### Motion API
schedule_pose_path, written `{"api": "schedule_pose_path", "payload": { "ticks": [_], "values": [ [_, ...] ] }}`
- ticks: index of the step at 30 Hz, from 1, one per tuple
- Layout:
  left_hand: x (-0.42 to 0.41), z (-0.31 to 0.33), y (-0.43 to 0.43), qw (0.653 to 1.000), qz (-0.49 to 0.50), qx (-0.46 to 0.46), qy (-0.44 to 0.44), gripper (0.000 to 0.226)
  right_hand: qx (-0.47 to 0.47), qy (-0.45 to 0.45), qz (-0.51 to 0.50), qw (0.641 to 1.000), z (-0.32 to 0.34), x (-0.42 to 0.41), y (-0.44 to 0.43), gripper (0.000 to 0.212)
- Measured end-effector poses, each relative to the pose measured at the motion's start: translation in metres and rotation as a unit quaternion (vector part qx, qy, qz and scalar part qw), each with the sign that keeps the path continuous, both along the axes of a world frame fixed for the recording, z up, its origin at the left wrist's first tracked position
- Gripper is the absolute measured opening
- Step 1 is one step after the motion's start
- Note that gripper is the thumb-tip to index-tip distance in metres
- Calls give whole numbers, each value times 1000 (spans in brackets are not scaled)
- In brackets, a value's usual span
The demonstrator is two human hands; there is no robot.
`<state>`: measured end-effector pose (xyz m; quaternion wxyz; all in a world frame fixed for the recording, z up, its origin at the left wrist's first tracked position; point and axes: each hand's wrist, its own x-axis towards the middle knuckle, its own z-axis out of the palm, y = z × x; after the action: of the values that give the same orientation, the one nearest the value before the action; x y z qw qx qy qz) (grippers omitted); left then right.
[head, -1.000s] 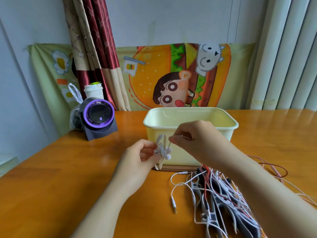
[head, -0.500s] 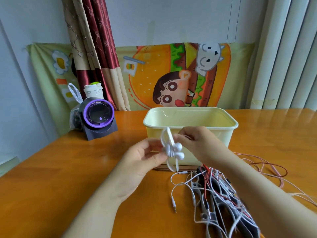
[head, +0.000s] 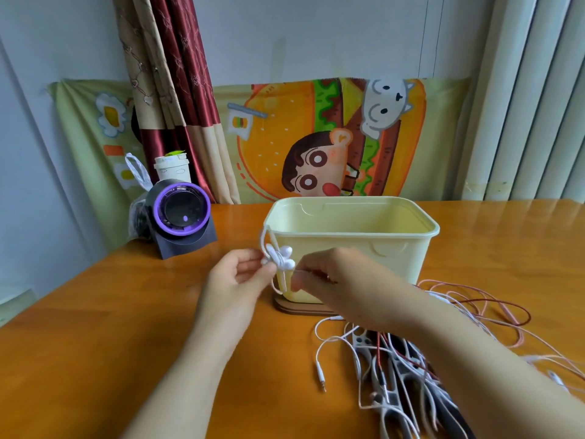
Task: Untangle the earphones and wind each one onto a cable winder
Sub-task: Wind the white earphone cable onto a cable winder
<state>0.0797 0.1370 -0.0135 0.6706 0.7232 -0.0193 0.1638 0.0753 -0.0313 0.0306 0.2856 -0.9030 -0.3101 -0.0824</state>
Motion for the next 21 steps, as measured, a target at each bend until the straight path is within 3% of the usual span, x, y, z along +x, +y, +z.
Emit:
{"api": "schedule_pose_path", "payload": {
  "ticks": [2, 6, 14, 17, 21],
  "values": [
    [-3, 1, -3, 995, -2, 93, -34, 19, 27, -32, -13, 999, 12, -3, -6, 25],
    [-8, 1, -9, 981, -61, 179, -46, 21, 91, -64, -59, 992, 28, -2, -22, 25],
    [-12, 5, -10, 972, -123, 189, -70, 26, 141, -74, -93, 983, 21, 9, -25, 27],
    [-15, 8, -13, 972, -198, 94, -78, 22, 159, -46, -119, 979, 11, 16, -26, 28],
    [-13, 10, -12, 946, -271, -174, -35, 49, 82, 28, -87, 992, -6, 19, -15, 33]
  ]
}}
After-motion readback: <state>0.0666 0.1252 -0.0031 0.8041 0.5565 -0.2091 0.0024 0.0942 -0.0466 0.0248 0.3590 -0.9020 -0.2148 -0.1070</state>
